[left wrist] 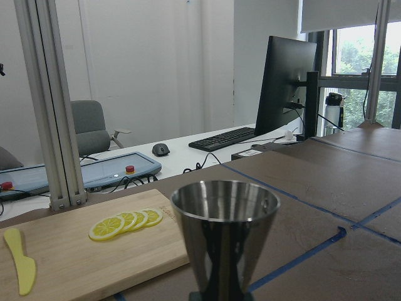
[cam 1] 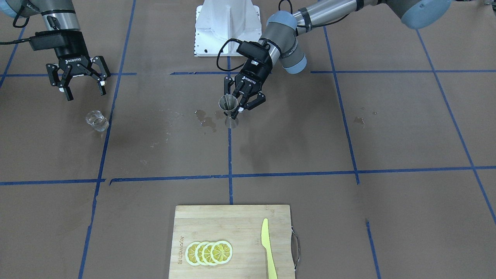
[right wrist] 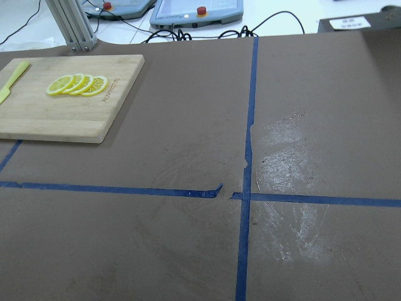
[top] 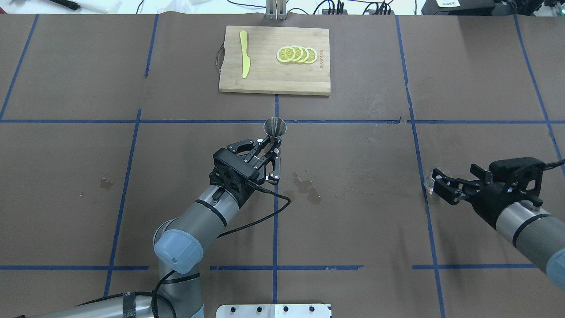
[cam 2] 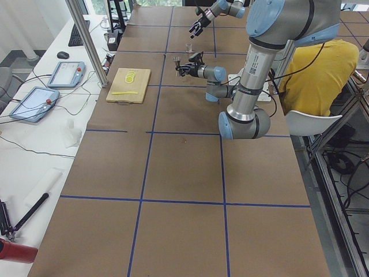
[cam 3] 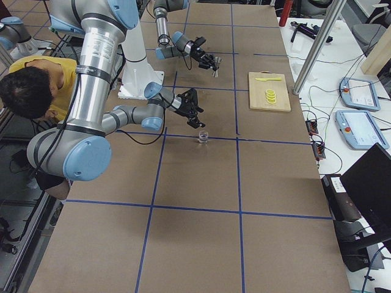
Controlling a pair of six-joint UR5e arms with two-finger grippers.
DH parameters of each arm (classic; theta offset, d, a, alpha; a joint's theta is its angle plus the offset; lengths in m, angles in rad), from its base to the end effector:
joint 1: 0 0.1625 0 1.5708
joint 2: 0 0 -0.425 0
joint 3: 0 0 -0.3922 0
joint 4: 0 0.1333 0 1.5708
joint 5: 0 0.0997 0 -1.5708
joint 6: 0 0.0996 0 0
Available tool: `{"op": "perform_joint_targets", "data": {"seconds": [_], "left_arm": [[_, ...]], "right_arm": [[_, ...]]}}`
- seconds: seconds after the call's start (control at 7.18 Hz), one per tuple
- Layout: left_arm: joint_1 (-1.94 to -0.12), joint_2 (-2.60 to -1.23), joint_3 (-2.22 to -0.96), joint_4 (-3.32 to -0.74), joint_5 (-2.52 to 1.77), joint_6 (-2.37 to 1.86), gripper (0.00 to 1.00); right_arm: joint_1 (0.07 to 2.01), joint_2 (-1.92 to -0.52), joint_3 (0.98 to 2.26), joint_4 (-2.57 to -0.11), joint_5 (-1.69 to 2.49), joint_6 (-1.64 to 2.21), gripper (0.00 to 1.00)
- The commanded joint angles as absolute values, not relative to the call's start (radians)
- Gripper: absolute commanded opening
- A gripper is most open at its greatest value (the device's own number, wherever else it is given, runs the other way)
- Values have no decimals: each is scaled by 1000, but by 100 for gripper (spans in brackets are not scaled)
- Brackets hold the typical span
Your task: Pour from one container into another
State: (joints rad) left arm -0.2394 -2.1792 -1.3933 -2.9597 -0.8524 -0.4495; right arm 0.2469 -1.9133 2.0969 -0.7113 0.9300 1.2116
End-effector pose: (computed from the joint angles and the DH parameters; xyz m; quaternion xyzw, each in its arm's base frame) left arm 0.5817 -0.3467 0.2323 0.6327 0.4388 -0.0057 0.6381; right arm -0.3039 -0.2755 0.4453 0.4017 -0.3698 0.1105 0.8304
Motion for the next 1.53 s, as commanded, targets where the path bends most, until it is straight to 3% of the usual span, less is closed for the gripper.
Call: {"op": "perform_joint_targets", "data": {"seconds": [0.0,0.28,1.39], "left_arm": [[-242,-2180,-1390,-2959,-857,-457,0],[-242,-2180,-1388,-2959,-857,-457,0],[-242,-2186,-1390,-2947,-857,-457,0]], "right_arm": [[119,-1915,2042,-796,713,1346,100],[74,-1873,1935,-795,595,1458,100],[61,-1764,1804,-773,568,1460,99]]}}
